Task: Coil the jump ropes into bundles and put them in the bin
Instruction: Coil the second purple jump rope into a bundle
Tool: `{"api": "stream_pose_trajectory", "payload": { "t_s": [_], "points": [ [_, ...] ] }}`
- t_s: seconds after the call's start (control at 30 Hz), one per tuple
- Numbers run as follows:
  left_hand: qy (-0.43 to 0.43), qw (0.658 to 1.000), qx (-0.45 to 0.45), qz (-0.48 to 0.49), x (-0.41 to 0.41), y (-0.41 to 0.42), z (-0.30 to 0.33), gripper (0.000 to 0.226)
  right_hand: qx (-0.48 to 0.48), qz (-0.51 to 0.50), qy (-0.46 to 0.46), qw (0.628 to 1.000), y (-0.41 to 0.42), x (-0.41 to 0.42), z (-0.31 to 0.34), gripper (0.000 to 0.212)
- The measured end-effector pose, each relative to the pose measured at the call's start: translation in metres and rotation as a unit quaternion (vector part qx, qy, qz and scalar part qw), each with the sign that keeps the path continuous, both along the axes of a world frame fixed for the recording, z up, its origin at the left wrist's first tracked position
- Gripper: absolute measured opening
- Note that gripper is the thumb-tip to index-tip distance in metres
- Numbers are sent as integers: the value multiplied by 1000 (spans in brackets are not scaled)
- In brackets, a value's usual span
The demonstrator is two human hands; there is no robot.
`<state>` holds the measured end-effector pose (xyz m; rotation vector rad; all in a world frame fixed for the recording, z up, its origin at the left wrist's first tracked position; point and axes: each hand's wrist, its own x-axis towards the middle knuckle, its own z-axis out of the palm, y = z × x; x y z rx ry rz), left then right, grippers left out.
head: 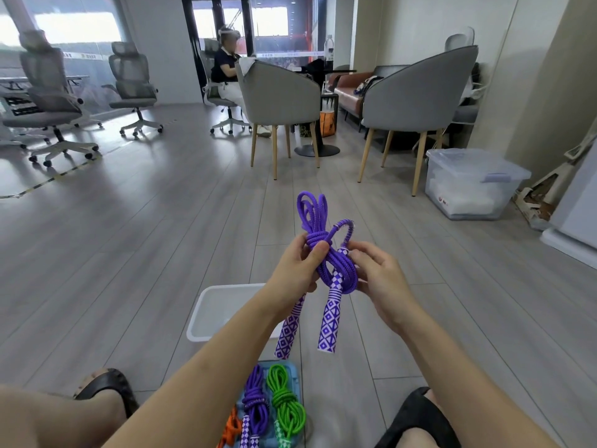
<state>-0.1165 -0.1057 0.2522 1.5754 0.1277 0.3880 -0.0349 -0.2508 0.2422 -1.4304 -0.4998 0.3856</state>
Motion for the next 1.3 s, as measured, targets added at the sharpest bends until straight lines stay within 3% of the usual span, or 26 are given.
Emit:
{"api": "stream_pose_trajectory", "payload": {
  "t_s": [0.07, 0.27, 0.33, 0.43, 0.6, 0.7, 0.83, 1.03, 1.2, 1.3],
  "points": [
    [-19, 999, -25, 4, 2, 3, 0, 22, -8, 45, 7, 999, -1, -5, 1, 26],
    [-69, 996, -40, 44, 7, 13, 0, 27, -33, 130, 28, 991, -1, -16, -10, 75],
    [-97, 990, -61, 77, 7, 21, 5, 26, -109, 164, -15, 980, 1, -18, -23, 83],
    [-99, 989, -69, 80, 6, 31, 10, 25, -200, 162, -72, 964, 3, -19, -40, 66],
    [-56, 996, -15, 61, 5, 26, -9, 25, -162, 91, -91, 978, 12, -18, -36, 17],
    [-41, 996, -25, 77, 7, 23, -15, 21, -177, 55, -119, 975, 15, -19, -46, 2],
    [-43, 992, -44, 112, 4, 19, -23, 21, -290, 79, -227, 926, 7, -24, -81, 6],
    [-24, 995, -25, 89, 2, 13, -29, 20, -318, 125, -211, 916, 2, -14, -102, 4],
    [-17, 998, -25, 59, 0, 12, -28, 19, -327, 154, -152, 920, -9, 10, -85, 44],
    [-7, 998, -20, 57, 0, 11, -28, 15, -316, 113, -177, 925, -17, 28, -60, 38]
  ]
}}
